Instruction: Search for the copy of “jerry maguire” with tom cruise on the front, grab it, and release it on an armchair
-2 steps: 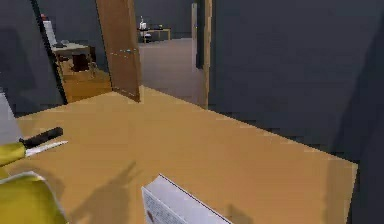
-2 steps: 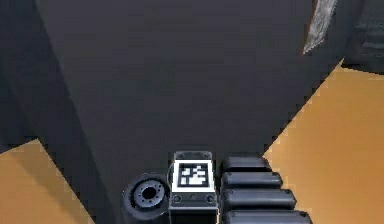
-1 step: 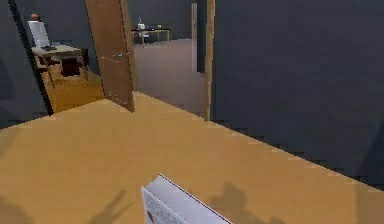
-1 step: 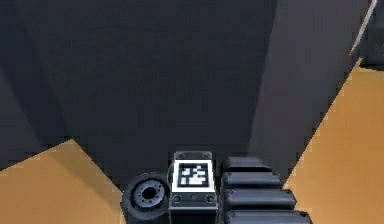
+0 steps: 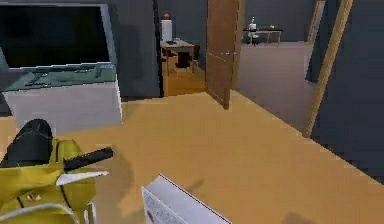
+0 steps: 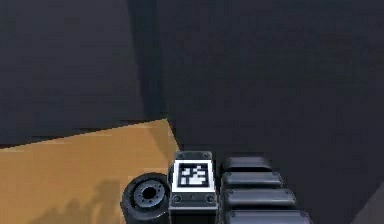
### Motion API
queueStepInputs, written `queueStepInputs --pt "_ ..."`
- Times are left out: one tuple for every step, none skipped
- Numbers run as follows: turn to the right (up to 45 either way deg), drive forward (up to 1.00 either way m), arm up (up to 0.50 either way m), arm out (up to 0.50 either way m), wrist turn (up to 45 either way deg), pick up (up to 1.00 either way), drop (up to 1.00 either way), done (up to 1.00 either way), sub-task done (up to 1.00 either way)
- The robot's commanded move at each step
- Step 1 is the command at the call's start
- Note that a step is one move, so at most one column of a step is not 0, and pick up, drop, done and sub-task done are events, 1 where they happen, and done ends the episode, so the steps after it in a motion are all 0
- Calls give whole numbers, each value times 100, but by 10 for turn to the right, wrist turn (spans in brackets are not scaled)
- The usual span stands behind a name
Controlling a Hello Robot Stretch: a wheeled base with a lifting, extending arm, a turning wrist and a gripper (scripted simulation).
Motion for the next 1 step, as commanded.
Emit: queueStepInputs --pt "-30 0 0 0 0 0 0 0 0"
